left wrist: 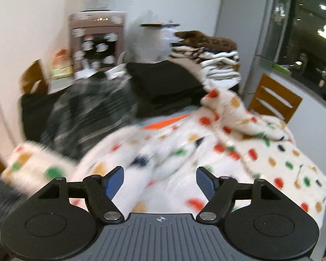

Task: Fold clothes

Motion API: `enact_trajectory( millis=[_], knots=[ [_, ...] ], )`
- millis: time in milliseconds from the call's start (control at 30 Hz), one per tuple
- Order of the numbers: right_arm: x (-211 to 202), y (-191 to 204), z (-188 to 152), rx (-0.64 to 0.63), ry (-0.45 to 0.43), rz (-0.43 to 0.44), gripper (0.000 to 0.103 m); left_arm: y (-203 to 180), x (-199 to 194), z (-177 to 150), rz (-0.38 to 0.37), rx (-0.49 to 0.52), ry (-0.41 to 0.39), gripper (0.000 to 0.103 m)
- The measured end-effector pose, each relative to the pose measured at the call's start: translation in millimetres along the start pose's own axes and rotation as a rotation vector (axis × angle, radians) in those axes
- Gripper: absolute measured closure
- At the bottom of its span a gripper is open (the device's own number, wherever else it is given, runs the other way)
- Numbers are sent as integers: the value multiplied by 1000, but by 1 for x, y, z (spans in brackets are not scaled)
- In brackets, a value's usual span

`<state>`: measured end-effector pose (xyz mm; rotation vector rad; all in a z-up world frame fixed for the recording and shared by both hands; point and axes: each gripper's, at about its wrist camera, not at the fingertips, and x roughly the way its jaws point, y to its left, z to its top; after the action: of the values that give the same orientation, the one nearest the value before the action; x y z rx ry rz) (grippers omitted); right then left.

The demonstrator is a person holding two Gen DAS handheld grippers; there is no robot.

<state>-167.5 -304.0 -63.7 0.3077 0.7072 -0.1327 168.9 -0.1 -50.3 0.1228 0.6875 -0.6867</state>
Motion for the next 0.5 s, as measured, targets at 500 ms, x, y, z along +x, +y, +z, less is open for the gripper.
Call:
enact_trajectory(
  millis=[500],
  knots=[
    [22,41,15,-84,22,111,70,64,-22,-101,261,-203,103,28]
  ],
)
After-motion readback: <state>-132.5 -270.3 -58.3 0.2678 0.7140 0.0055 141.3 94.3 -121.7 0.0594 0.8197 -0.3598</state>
